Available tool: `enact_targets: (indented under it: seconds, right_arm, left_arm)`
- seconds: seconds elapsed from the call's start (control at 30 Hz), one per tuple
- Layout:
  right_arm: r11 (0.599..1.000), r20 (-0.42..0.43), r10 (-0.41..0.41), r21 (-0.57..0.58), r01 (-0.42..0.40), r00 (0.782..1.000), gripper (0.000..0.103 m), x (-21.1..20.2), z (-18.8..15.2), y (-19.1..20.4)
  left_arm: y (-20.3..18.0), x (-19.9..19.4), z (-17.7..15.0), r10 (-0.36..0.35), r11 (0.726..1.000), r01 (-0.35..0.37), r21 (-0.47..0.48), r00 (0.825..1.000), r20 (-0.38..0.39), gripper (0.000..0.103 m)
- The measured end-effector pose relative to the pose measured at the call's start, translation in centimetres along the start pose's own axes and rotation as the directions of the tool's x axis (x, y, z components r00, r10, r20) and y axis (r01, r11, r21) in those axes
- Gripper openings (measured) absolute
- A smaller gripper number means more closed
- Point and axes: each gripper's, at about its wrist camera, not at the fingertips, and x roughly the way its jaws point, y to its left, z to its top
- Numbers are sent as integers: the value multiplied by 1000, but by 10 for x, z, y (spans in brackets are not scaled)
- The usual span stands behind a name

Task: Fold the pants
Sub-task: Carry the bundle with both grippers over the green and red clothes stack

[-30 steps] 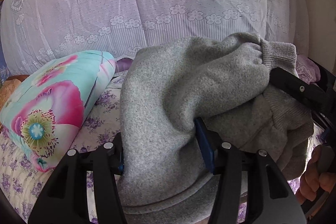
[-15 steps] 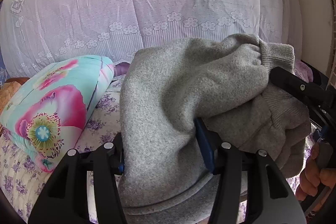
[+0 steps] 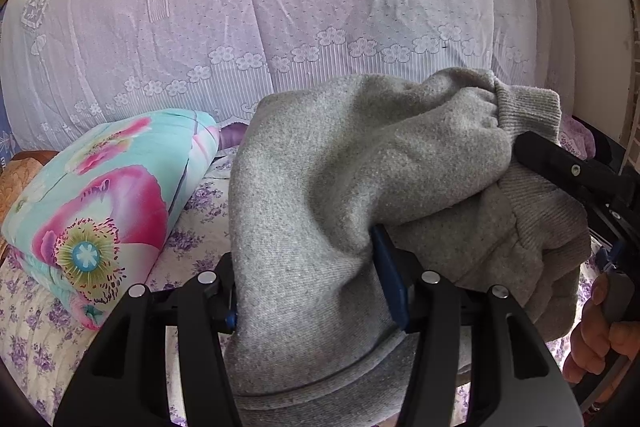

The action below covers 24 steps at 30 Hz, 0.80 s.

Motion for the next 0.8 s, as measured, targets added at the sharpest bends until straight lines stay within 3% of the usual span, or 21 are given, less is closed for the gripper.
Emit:
enact_targets:
  seconds: [0.23, 0.47, 0.8]
  right_arm:
    - [998, 1, 54, 26, -54, 999, 62, -26, -1, 13]
    - [994, -13, 103, 21, -103, 995, 62, -75, -19, 44]
    - [991, -178, 85, 119, -64, 980, 62, -125, -86, 55]
  left_arm:
    - [5, -37, 3, -3, 1000, 3, -2, 999, 35, 52]
    - [8, -100, -20, 4, 1000, -4, 2, 999, 45, 52]
    - [12, -145, -97, -26, 999, 21, -48, 992, -122, 51]
